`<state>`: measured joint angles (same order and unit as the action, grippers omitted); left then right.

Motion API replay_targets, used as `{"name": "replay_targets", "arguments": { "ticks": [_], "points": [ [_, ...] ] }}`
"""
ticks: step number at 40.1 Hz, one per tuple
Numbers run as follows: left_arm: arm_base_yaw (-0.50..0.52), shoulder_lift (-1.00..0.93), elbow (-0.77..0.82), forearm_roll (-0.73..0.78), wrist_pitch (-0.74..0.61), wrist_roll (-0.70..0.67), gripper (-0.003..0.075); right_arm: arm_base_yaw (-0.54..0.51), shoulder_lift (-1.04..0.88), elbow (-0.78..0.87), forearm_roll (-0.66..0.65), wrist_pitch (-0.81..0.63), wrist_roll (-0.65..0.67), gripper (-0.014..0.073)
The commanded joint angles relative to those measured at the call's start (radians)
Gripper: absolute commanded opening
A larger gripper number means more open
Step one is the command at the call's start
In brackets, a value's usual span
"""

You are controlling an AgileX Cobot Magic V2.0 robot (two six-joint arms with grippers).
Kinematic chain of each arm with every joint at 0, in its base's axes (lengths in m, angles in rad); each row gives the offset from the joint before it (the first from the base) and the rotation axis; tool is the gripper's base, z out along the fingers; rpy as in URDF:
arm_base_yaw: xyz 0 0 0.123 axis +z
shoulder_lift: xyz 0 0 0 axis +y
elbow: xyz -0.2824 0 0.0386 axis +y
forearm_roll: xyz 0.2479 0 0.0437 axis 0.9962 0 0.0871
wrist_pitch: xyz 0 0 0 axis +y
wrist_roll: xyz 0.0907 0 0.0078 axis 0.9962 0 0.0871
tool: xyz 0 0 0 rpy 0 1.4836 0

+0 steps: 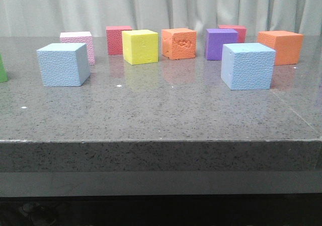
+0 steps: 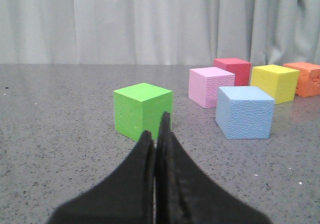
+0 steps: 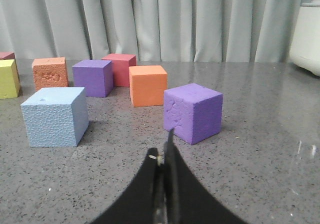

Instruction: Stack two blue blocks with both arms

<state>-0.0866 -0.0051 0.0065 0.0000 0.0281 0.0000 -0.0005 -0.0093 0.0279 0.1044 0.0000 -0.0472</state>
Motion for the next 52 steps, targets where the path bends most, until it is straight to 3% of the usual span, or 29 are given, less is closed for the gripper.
{"name": "replay_targets", "arguments": {
  "ticks": [1,8,14,21,31,39,52],
  "points": [
    [-0.007,-0.023,0.038,0.0,-0.089,-0.006,-0.0018,-0.005,-0.02,-0.002,0.0,-0.109,-0.005,-0.0069],
    [-0.007,-0.023,0.013,0.0,-0.116,-0.006,-0.0018,-0.005,-0.02,-0.018,0.015,-0.13,-0.005,-0.0069],
    [-0.007,-0.019,-0.117,-0.049,-0.037,-0.006,-0.0018,-0.005,-0.019,-0.141,0.044,-0.041,-0.005,-0.0069],
    [-0.007,0.043,-0.349,-0.047,0.17,-0.006,-0.0018,-0.005,0.052,-0.351,0.043,0.107,-0.005,-0.0069],
    [-0.007,0.277,-0.667,-0.047,0.499,-0.006,-0.0018,-0.005,0.293,-0.612,0.036,0.351,-0.005,-0.0069],
    [-0.007,0.397,-0.689,-0.043,0.556,-0.006,-0.0018,-0.005,0.434,-0.645,0.036,0.465,-0.005,-0.0069],
    [-0.007,0.48,-0.689,-0.045,0.566,-0.006,-0.0018,-0.005,0.562,-0.645,0.037,0.456,-0.005,-0.0069]
  ]
}}
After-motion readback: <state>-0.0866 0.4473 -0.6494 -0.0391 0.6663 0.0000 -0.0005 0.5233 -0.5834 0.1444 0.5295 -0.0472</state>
